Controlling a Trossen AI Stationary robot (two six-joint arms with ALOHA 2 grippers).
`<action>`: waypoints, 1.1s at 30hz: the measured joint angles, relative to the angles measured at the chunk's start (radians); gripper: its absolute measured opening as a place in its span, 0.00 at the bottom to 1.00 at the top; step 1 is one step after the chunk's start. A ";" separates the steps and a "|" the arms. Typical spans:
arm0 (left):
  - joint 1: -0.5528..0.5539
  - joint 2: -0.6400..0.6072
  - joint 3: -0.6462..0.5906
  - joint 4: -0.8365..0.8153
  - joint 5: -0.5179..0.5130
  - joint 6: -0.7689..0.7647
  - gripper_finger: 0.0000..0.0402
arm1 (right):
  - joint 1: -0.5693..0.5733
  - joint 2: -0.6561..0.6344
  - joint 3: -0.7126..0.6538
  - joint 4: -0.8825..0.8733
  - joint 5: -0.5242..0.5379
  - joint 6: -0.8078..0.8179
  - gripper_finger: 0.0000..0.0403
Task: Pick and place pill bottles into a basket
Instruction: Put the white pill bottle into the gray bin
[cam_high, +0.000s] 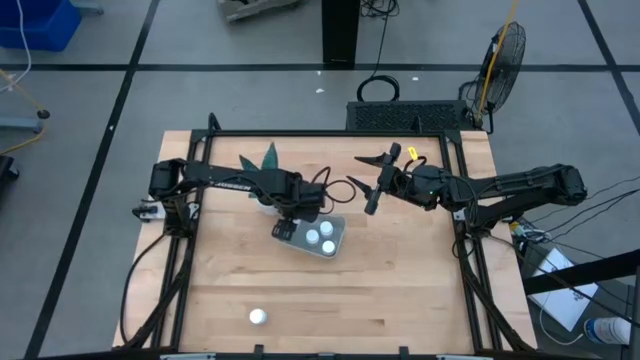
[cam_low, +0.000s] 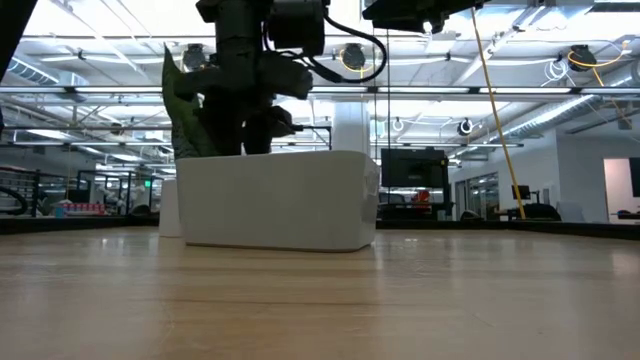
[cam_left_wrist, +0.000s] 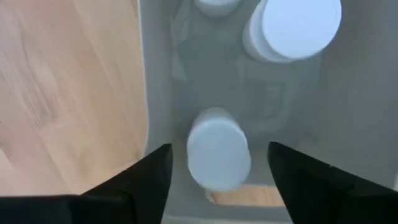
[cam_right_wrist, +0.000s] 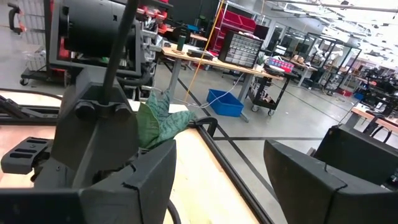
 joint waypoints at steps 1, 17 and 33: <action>-0.002 0.000 0.000 0.008 0.000 0.000 0.69 | 0.000 0.000 0.000 0.000 0.000 0.000 0.58; -0.058 -0.006 0.167 0.012 -0.046 -0.082 0.70 | 0.000 -0.001 0.000 0.002 0.002 0.000 0.58; -0.314 -0.007 0.439 -0.445 0.039 -0.424 0.70 | 0.000 -0.035 0.000 -0.046 0.006 -0.008 0.58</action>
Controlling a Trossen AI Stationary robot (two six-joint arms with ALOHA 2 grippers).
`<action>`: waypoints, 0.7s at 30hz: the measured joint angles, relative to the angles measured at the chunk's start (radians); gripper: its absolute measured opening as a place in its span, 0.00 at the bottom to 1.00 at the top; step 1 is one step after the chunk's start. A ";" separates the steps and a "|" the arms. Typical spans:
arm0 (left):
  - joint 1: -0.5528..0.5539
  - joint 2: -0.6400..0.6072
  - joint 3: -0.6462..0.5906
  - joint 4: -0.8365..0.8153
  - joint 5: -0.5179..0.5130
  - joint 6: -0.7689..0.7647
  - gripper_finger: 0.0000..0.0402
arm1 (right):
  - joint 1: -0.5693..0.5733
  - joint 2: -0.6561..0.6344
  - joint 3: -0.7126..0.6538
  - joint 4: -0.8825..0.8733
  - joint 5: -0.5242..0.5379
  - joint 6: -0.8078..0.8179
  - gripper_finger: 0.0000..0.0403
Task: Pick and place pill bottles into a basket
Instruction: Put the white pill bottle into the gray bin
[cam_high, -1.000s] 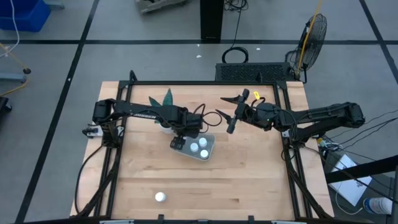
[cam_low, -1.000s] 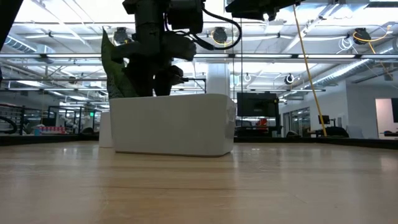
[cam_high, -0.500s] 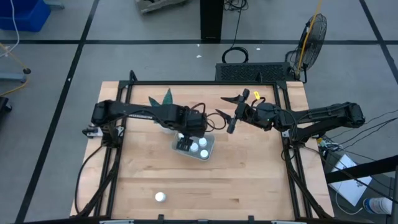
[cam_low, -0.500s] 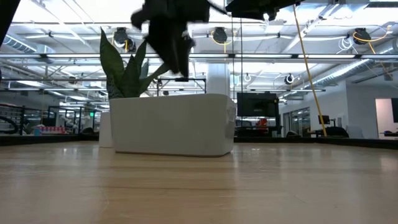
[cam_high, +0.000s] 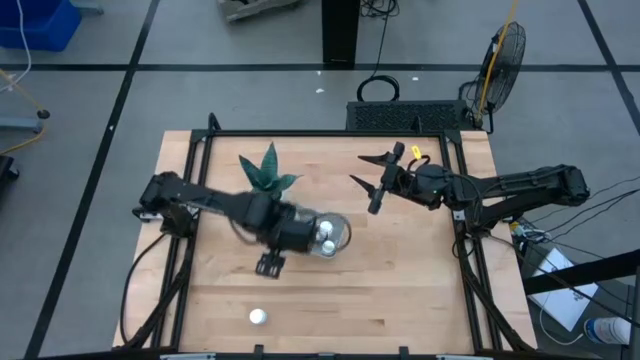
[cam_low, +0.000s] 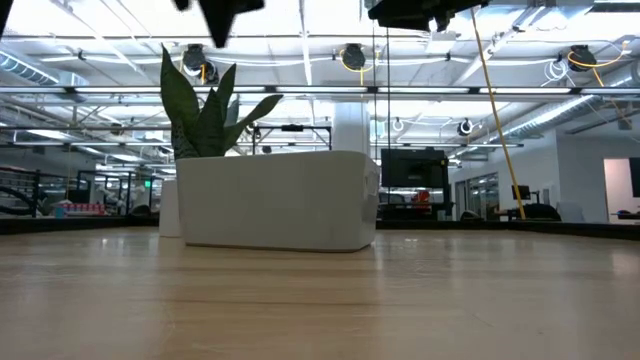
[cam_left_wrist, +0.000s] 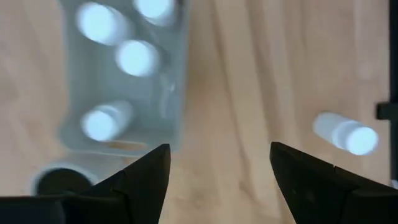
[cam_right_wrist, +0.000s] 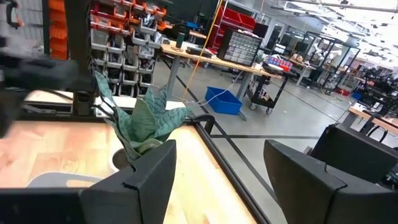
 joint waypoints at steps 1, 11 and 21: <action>-0.025 0.000 -0.011 -0.002 0.000 -0.029 0.70 | 0.000 -0.001 0.000 0.002 0.000 0.001 0.58; -0.239 0.000 -0.186 0.003 0.066 -0.316 0.70 | 0.000 -0.001 0.000 0.004 -0.004 0.040 0.58; -0.352 0.002 -0.345 0.350 0.199 -0.492 0.70 | 0.007 -0.001 0.000 0.009 -0.007 0.077 0.58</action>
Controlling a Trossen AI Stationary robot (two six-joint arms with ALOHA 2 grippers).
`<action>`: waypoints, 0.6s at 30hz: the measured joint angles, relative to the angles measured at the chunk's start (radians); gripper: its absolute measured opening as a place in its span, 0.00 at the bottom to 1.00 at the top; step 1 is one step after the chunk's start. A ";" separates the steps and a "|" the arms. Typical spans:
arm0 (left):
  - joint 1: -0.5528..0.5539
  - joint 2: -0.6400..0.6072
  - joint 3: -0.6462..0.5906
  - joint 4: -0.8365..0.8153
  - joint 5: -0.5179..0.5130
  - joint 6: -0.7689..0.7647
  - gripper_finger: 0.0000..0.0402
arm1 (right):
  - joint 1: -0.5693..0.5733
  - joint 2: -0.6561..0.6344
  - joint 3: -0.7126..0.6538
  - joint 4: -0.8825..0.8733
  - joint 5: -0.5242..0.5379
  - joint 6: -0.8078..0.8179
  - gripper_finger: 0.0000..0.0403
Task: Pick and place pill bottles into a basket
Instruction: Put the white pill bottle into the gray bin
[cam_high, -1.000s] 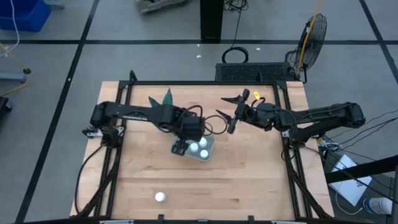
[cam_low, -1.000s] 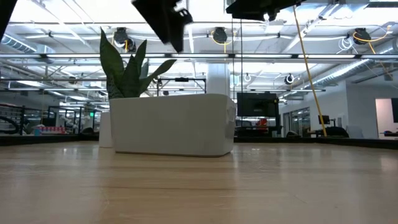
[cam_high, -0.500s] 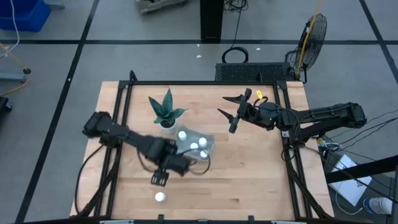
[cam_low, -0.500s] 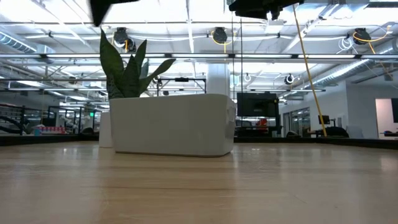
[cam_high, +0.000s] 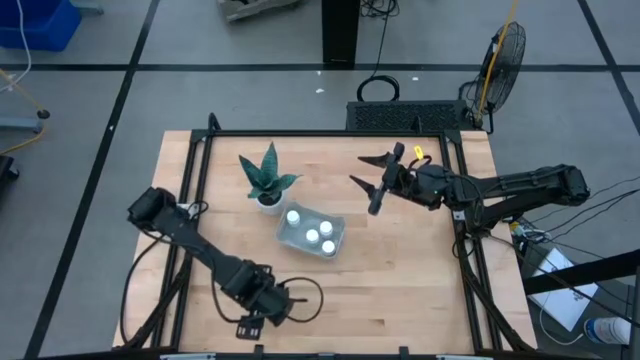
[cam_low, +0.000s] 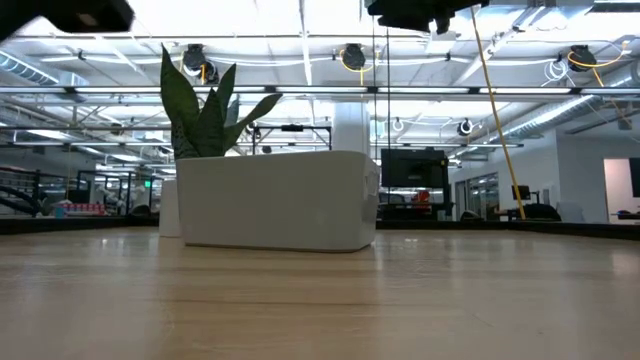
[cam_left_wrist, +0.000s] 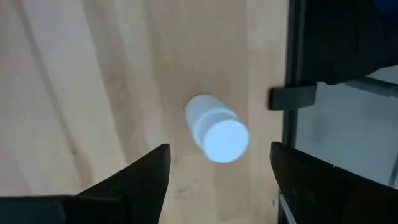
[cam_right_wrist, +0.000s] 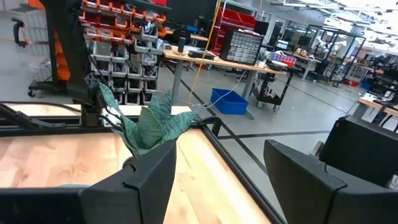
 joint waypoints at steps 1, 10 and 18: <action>-0.008 0.000 -0.002 0.008 0.000 -0.012 0.70 | 0.004 0.000 0.000 0.003 0.000 0.001 0.58; -0.052 -0.001 -0.006 0.076 -0.059 -0.022 0.70 | 0.041 0.000 0.000 0.022 0.001 0.003 0.58; -0.053 -0.001 -0.006 0.078 -0.060 -0.064 0.70 | 0.045 0.000 0.000 0.022 0.003 -0.007 0.58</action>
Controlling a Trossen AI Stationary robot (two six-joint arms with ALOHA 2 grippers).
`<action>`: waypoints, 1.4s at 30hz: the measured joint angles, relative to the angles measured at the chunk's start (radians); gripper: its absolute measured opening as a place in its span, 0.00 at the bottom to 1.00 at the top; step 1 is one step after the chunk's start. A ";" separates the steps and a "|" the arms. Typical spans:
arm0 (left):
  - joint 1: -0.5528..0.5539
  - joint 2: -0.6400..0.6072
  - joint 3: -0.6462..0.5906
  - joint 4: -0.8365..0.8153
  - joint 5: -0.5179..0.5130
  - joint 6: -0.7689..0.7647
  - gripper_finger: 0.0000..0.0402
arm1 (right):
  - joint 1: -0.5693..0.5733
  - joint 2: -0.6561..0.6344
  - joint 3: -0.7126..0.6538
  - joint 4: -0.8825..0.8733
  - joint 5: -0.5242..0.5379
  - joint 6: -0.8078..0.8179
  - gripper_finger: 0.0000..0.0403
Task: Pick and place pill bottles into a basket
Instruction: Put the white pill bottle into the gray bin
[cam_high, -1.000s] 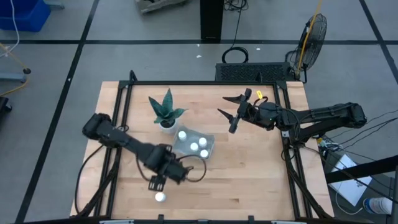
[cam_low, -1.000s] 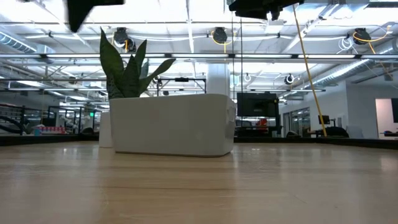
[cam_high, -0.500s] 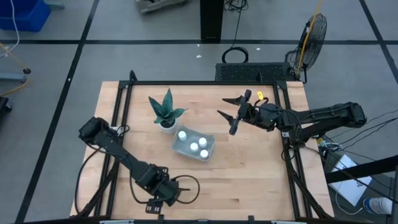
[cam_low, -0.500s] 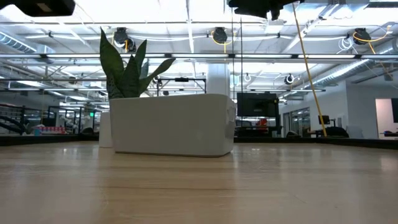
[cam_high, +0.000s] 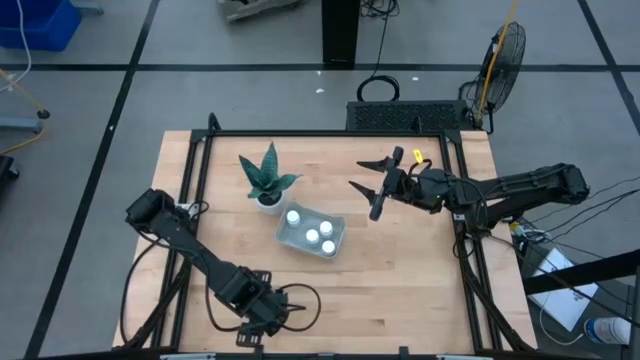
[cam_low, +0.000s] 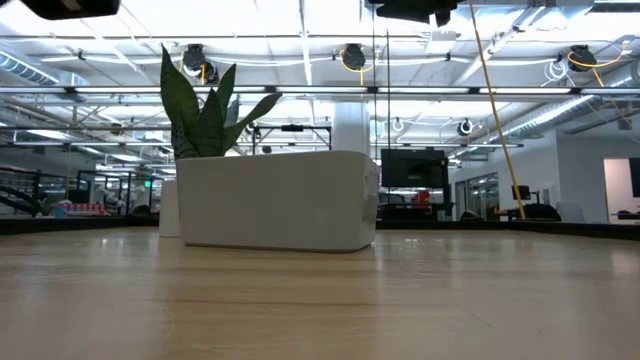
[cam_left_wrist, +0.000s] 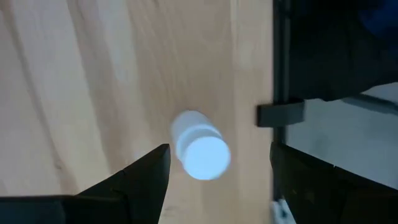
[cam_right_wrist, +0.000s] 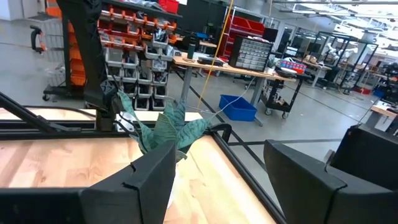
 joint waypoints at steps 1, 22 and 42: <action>0.001 0.000 0.002 -0.001 0.019 -0.021 0.70 | 0.000 0.000 0.000 0.000 0.000 -0.001 0.58; -0.047 0.217 0.400 -0.329 -0.031 0.019 0.70 | 0.001 0.000 0.000 0.000 -0.001 0.017 0.58; -0.065 0.219 0.312 -0.336 -0.089 0.069 0.70 | 0.032 0.000 0.000 -0.003 0.000 0.008 0.58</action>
